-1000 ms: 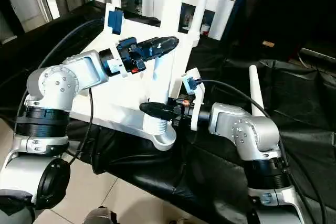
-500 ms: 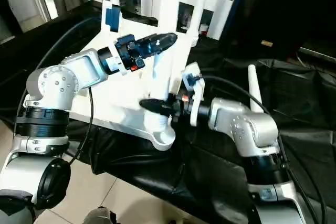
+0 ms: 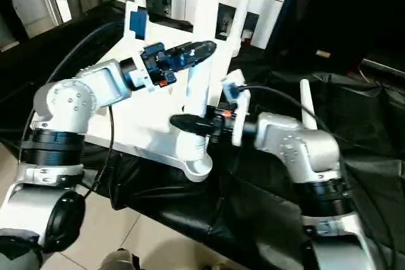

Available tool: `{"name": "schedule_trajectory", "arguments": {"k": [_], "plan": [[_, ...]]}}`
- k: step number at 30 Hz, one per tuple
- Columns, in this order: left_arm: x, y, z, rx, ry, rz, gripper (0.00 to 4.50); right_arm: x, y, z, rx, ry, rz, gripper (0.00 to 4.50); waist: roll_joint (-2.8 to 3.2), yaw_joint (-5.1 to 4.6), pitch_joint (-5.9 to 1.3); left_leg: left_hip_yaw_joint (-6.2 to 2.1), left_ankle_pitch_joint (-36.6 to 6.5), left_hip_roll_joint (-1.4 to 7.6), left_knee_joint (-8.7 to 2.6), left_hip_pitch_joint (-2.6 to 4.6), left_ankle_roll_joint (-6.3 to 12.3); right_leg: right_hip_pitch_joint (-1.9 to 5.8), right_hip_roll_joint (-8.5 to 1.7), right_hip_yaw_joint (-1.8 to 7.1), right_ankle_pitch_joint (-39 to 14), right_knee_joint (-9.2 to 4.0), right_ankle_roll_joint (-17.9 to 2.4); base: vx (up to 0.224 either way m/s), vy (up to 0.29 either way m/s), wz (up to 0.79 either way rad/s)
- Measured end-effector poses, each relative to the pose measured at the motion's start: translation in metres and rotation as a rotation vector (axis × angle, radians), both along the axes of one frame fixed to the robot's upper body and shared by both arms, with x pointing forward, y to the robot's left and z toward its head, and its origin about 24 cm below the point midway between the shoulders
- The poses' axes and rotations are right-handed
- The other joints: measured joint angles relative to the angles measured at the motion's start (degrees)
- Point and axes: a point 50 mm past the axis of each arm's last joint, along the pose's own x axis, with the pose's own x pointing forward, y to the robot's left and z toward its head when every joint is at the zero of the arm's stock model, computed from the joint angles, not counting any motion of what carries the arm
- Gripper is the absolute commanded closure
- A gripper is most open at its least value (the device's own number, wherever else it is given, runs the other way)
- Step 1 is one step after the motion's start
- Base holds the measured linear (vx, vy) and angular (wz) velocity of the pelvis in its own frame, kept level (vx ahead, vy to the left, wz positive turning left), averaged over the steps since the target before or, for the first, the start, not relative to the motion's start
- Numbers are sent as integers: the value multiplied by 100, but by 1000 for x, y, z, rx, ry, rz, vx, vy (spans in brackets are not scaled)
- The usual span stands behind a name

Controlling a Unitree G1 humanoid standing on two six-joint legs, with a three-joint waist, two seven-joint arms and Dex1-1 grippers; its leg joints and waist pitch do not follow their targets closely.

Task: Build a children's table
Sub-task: Pick table leg

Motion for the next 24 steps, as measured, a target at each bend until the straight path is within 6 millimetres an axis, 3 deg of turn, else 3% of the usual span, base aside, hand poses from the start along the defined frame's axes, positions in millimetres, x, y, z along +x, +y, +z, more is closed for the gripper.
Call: {"name": "schedule_trajectory", "arguments": {"k": [15, 16, 24], "plan": [[-4, -3, 1, 8, -11, -31, 272, -1, 3, -4, 7, 23, 36, 151, -14, 1, -3, 0, 1, 0, 1, 1, 2, 1, 0, 0, 0, 2, -1, 0, 0, 0], [-4, -3, 1, 8, -11, -32, 272, -1, 2, -5, 10, 28, 38, 179, -14, 1, -3, 0, 1, 0, 1, 1, 2, 1, 0, 0, 1, 2, -1, 0, 0, 0], [-3, -1, 1, 13, -12, -27, 272, -2, 5, -6, 28, 36, 55, 248, -15, 8, -4, 0, 2, 0, 2, 1, 3, 1, 0, -1, 1, 3, -2, 0, 0, 0]]}}
